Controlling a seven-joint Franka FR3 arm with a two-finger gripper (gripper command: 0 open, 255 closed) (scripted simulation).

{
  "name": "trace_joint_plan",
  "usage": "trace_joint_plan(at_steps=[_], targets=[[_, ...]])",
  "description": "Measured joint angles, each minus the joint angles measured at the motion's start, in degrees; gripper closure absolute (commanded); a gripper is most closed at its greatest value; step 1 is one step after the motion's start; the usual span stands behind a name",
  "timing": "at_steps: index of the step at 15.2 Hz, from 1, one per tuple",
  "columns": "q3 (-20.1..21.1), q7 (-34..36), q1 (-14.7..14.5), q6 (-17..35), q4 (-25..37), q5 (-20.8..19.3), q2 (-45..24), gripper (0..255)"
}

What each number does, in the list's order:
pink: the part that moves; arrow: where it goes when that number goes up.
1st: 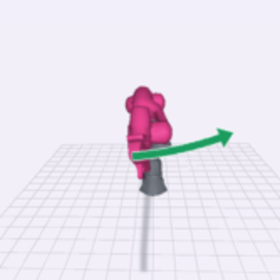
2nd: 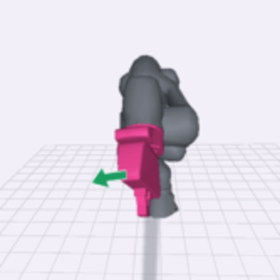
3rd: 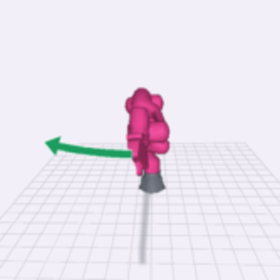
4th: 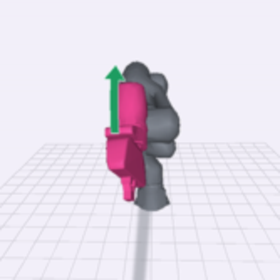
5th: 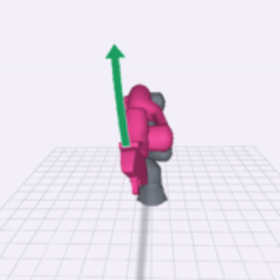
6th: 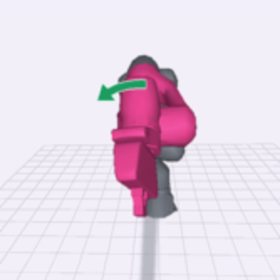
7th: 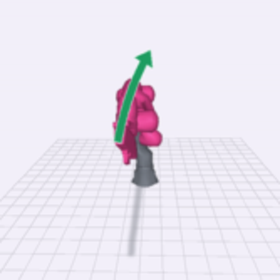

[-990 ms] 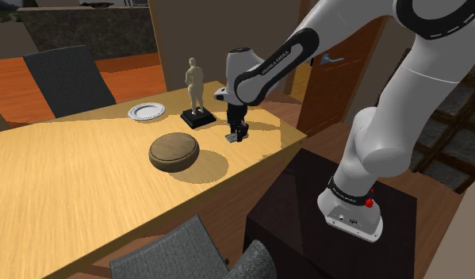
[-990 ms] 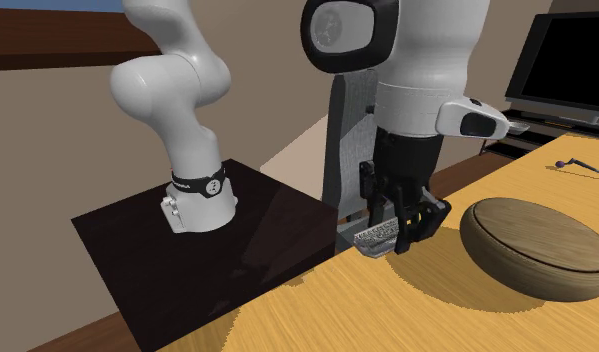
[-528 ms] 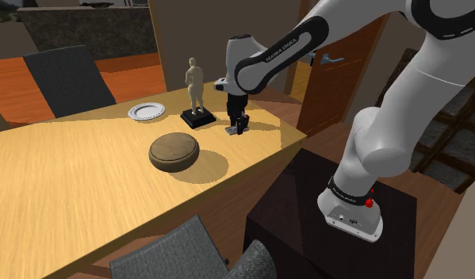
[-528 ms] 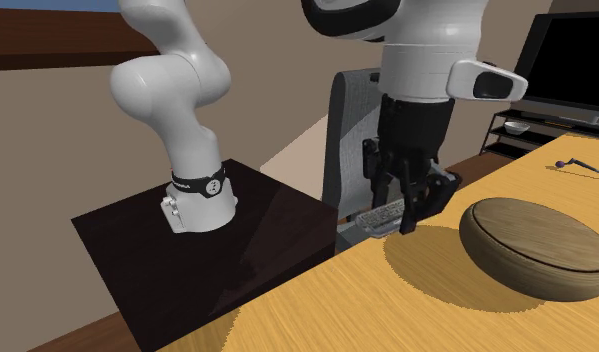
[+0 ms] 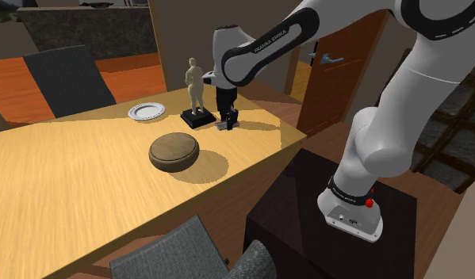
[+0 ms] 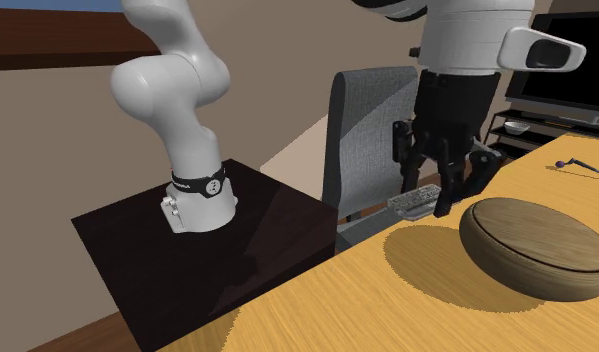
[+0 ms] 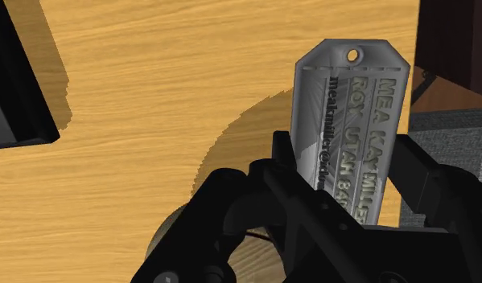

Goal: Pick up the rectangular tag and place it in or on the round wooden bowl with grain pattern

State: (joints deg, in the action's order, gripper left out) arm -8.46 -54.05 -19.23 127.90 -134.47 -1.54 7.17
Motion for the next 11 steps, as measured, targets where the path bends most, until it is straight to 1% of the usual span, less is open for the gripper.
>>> trace_joint_plan(at_steps=[5, 11], targets=[[2.27, 3.59, -2.24, -1.53, 9.44, 1.39, -7.99, 255], [4.18, 7.08, -4.25, -5.2, 24.09, 2.31, -18.98, 255]])
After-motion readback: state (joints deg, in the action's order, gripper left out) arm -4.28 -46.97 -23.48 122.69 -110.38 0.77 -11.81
